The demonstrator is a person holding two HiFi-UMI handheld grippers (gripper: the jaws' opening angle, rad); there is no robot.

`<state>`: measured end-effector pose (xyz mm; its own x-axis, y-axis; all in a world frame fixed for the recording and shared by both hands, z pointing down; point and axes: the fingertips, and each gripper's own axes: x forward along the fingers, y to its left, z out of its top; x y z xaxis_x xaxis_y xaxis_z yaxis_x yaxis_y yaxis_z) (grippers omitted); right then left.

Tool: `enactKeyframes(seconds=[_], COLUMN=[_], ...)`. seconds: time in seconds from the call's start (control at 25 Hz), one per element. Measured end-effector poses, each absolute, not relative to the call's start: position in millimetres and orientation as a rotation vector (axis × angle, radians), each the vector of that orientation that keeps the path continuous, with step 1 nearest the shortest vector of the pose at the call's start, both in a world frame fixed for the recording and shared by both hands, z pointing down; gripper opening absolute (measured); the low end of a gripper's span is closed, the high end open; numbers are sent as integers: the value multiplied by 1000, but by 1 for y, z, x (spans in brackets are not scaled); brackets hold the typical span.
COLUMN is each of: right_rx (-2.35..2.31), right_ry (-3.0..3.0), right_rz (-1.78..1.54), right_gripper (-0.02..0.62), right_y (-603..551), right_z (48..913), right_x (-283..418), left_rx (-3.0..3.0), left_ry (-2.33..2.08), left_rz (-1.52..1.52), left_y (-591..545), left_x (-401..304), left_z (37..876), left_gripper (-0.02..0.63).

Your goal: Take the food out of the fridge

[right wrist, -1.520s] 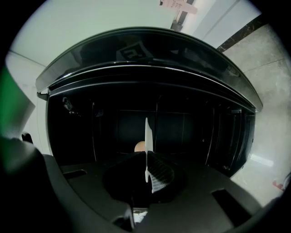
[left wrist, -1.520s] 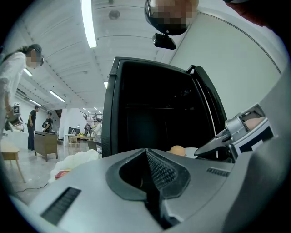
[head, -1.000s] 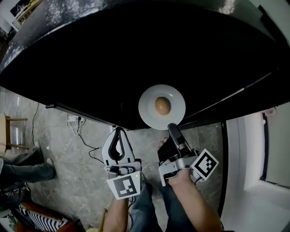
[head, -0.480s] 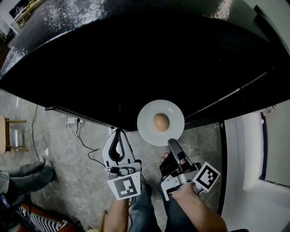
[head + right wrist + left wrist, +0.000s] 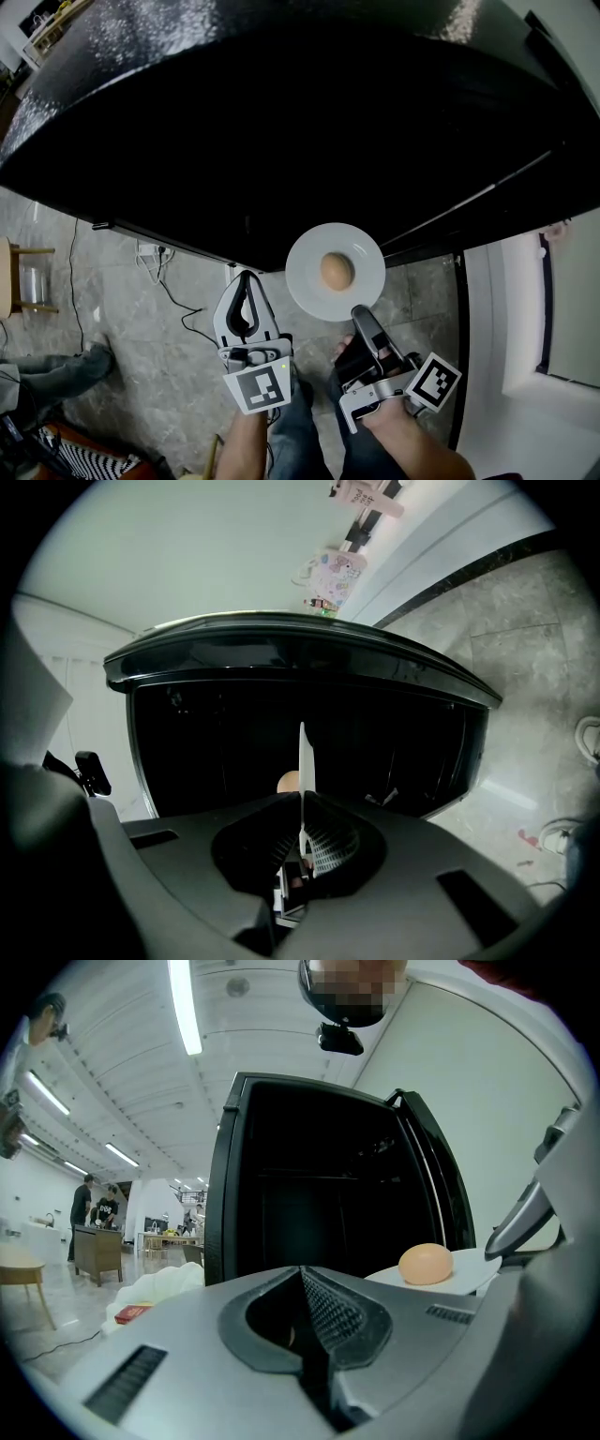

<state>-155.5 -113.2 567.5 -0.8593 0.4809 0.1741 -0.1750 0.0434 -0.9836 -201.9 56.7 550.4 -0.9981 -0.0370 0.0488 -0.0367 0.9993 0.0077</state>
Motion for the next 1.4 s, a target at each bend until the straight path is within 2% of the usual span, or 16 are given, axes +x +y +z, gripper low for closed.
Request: enactKeyframes(seconds=[1.4], right_rx=[-289], right_ry=[-1865], right_rz=[1878], right_gripper=[29], right_y=[-114], right_z=[555], right_x=[-148], left_rx=[73], left_ry=[-3074], left_rz=[-46], left_y=[44], left_x=[-201], left_z=[538], left_gripper=[14])
